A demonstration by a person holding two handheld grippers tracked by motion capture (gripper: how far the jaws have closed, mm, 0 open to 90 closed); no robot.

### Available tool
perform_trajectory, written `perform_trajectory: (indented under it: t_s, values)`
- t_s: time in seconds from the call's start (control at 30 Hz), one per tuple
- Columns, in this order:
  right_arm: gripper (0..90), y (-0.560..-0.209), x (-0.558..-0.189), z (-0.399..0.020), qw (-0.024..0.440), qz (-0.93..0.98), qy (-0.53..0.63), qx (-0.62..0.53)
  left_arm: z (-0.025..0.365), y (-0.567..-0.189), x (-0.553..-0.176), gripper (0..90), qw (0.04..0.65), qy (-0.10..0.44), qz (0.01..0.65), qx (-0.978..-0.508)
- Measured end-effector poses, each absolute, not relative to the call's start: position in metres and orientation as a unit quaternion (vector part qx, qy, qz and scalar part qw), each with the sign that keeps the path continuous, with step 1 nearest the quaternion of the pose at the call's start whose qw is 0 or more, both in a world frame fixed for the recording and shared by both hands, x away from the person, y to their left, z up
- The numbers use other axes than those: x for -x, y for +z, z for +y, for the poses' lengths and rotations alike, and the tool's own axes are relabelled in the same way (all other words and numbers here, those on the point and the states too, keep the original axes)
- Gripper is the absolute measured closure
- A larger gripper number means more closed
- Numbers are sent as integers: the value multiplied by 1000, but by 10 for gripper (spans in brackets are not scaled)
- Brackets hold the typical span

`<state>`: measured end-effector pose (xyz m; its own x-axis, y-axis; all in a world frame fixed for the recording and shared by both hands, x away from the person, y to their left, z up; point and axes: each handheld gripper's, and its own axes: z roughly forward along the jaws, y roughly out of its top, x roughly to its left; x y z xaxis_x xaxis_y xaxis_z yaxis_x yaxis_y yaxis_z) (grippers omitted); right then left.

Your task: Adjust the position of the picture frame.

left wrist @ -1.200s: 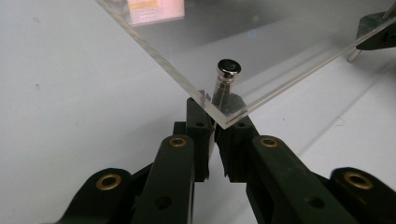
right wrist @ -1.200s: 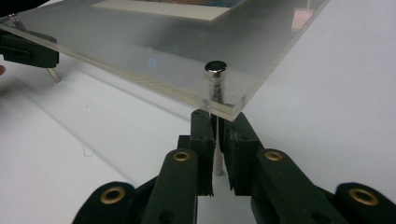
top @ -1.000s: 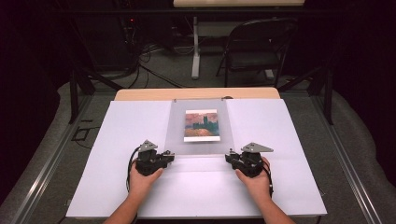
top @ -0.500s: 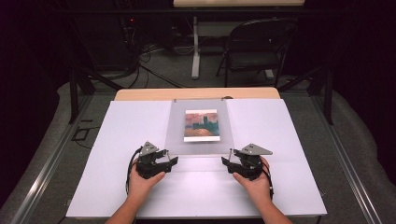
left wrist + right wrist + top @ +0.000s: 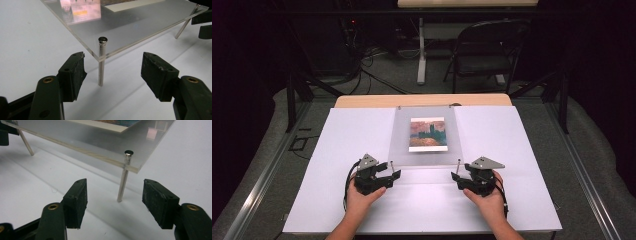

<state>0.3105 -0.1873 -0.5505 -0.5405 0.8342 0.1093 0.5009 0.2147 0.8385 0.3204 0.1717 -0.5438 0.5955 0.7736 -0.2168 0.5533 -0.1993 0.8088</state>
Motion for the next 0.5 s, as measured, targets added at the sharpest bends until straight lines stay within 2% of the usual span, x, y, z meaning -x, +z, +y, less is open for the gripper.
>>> perform_trajectory:
  t_s: [0.23,0.5]
  values:
    - [364,-546,-291,-196,176,754,457,-438,180,-540,-305,352,452,135,428,-771]
    - [362,-543,-274,-201,174,757,463,-427,198,-536,-292,340,468,138,441,-753]
